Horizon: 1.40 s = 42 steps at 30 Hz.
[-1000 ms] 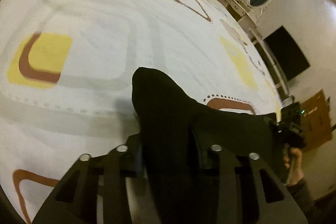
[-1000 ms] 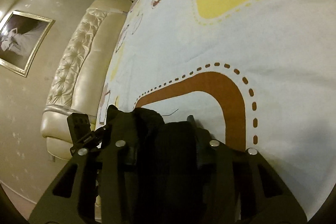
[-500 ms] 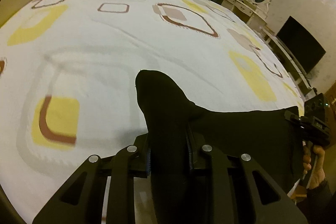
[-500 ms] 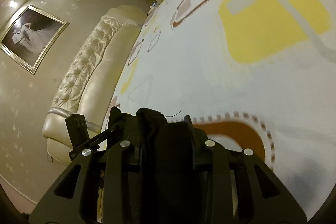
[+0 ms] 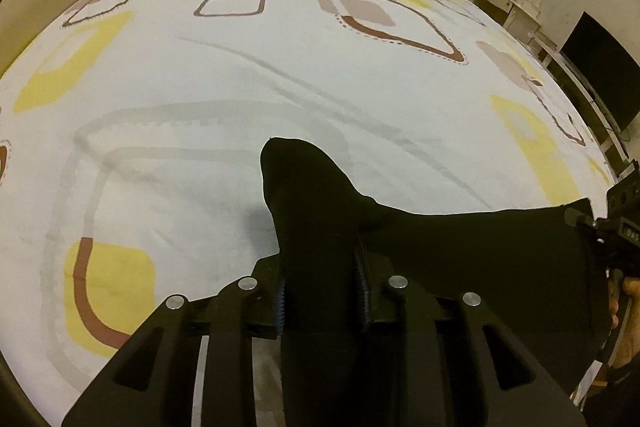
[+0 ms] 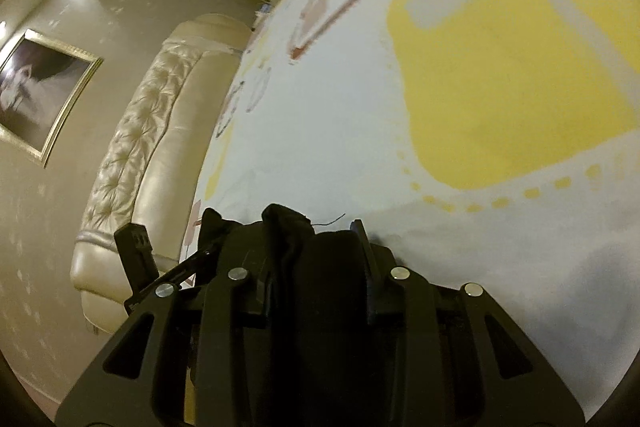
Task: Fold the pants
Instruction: 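Lift the pants end with both grippers and fold it over the rest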
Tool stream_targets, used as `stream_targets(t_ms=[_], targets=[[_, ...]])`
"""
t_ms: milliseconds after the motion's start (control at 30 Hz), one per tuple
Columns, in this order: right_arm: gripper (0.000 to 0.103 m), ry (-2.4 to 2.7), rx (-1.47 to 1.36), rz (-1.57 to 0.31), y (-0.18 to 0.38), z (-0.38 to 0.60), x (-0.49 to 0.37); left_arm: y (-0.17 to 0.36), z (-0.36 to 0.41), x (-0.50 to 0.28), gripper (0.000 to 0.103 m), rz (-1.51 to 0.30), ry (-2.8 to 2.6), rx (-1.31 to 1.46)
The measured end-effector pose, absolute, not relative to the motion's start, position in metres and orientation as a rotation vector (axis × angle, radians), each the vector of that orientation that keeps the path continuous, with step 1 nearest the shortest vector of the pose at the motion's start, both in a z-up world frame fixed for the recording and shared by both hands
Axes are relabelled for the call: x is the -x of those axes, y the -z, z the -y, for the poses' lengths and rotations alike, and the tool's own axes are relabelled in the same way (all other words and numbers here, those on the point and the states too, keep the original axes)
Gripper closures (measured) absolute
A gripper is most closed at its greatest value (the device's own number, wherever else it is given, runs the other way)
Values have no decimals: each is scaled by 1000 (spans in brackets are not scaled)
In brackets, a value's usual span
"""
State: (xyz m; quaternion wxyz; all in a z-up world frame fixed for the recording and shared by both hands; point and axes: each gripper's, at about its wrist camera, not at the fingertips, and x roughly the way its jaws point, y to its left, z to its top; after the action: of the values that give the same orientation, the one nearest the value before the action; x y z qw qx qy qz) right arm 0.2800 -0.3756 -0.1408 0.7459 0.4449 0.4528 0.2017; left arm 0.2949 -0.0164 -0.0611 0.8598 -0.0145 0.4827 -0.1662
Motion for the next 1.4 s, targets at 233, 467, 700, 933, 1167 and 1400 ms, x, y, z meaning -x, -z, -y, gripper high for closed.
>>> stream_targets(t_ms=[233, 467, 700, 933, 1167, 1400], targets=[[72, -454, -1006, -987, 151, 377, -280, 66, 16, -296, 71, -1017, 346, 30], [72, -456, -1011, -979, 152, 376, -277, 67, 15, -296, 70, -1014, 349, 37], [72, -463, -1017, -967, 152, 379, -275, 68, 14, -297, 70, -1010, 351, 41], [72, -465, -1020, -960, 153, 379, -275, 68, 14, -297, 69, -1008, 353, 45], [72, -466, -1022, -962, 153, 380, -276, 68, 15, -297, 68, -1010, 352, 44], [57, -462, -1098, -962, 149, 386, -271, 62, -5, -294, 22, -1008, 301, 85]])
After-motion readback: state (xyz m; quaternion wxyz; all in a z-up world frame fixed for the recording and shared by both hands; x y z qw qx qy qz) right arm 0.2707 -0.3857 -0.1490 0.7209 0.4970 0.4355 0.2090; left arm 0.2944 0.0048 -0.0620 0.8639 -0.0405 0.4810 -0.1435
